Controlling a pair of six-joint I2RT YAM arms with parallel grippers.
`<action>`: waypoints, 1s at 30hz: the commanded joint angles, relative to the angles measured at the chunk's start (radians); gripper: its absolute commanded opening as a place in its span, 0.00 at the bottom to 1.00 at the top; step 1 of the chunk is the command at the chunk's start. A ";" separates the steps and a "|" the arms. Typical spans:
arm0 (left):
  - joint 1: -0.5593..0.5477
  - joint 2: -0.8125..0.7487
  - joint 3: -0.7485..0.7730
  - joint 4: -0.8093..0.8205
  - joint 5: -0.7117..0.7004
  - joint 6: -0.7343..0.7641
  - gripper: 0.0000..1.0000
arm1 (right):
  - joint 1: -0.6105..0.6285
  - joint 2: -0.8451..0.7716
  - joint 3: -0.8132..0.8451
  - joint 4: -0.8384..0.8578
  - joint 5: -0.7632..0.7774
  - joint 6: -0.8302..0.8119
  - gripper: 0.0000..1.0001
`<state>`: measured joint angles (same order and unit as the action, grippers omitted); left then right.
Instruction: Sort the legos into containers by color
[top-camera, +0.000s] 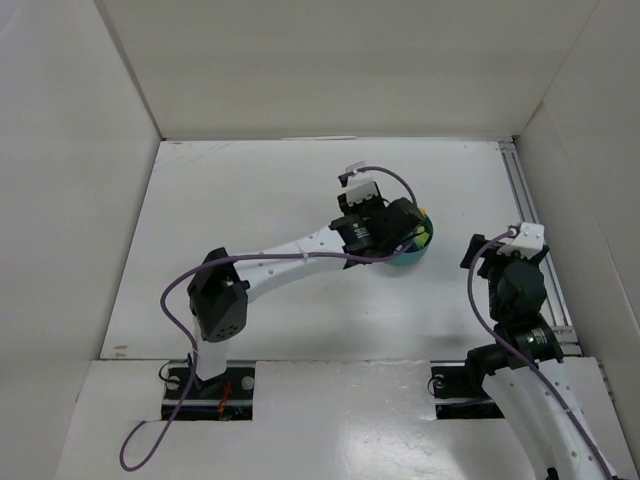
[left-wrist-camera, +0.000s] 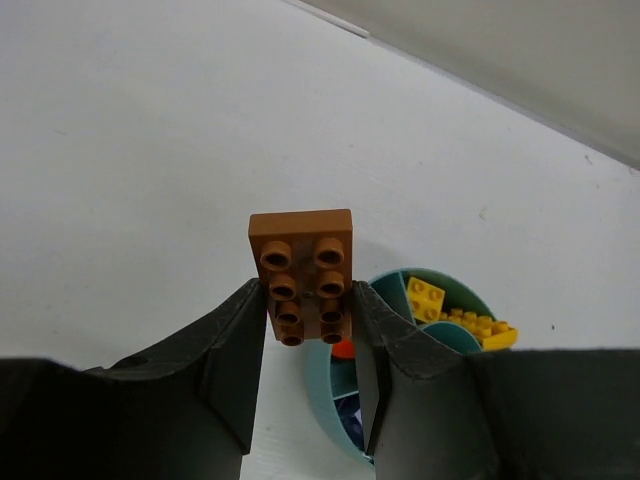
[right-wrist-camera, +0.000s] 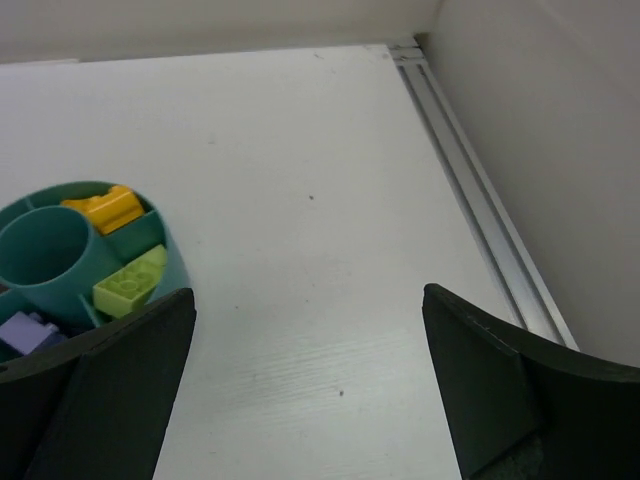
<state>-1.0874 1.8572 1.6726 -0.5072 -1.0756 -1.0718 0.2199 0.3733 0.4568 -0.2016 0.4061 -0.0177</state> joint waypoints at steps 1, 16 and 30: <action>0.004 -0.026 0.005 0.336 0.004 0.312 0.22 | -0.010 -0.028 0.077 -0.227 0.282 0.202 0.99; -0.006 0.088 -0.062 0.794 0.296 0.653 0.25 | -0.010 -0.155 0.060 -0.364 0.387 0.302 0.99; -0.006 0.163 -0.062 0.786 0.362 0.633 0.26 | -0.010 -0.155 0.042 -0.364 0.396 0.311 0.99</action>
<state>-1.0916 2.0254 1.5734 0.2462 -0.7280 -0.4313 0.2153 0.2264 0.4946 -0.5701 0.7792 0.2844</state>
